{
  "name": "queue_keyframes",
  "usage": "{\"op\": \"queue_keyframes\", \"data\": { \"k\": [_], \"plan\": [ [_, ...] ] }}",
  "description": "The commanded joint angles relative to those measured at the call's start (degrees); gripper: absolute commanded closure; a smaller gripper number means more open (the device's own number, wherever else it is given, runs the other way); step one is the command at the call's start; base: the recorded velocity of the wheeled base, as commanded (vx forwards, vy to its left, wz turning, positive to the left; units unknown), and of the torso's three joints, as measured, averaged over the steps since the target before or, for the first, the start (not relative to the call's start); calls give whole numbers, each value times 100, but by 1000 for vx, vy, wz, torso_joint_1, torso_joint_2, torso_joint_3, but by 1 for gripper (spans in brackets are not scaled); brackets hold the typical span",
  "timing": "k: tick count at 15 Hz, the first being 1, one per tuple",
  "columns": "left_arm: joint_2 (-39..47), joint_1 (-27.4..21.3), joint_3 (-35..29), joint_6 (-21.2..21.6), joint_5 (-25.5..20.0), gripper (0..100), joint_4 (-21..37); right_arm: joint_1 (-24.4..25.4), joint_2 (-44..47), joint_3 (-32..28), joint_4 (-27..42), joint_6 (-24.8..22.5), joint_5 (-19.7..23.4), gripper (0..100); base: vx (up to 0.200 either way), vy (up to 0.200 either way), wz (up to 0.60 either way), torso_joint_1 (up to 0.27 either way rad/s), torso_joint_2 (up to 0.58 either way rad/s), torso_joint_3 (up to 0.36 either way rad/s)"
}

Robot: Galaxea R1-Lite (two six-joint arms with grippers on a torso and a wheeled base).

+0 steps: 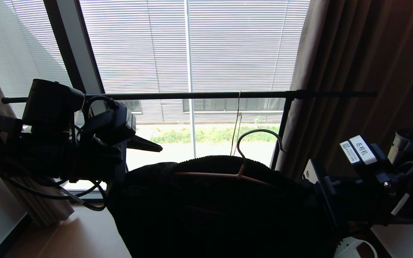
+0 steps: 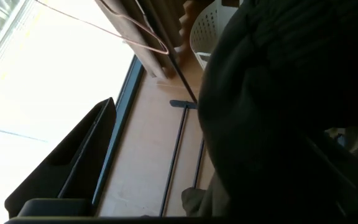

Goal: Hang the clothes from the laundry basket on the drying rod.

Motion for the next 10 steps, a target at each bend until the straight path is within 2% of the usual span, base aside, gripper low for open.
{"op": "queue_keyframes", "data": {
  "k": [1, 5, 9, 10],
  "plan": [
    [159, -163, -18, -35, 26, 0, -8, 69, -1, 9, -11, -6, 5, 100, 0, 0, 0, 0, 0, 0],
    [282, -524, -106, -237, 78, 0, -17, 140, 69, 1, -11, 3, 5, 100, 0, 0, 0, 0, 0, 0],
    [291, -585, -88, -237, 114, 0, -8, 140, 17, 9, -20, 3, 102, 100, 0, 0, 0, 0, 0, 0],
    [291, -585, -71, -237, 122, 100, -8, 131, 8, 9, -20, 3, 172, 100, 0, 0, 0, 0, 0, 0]
  ]
}}
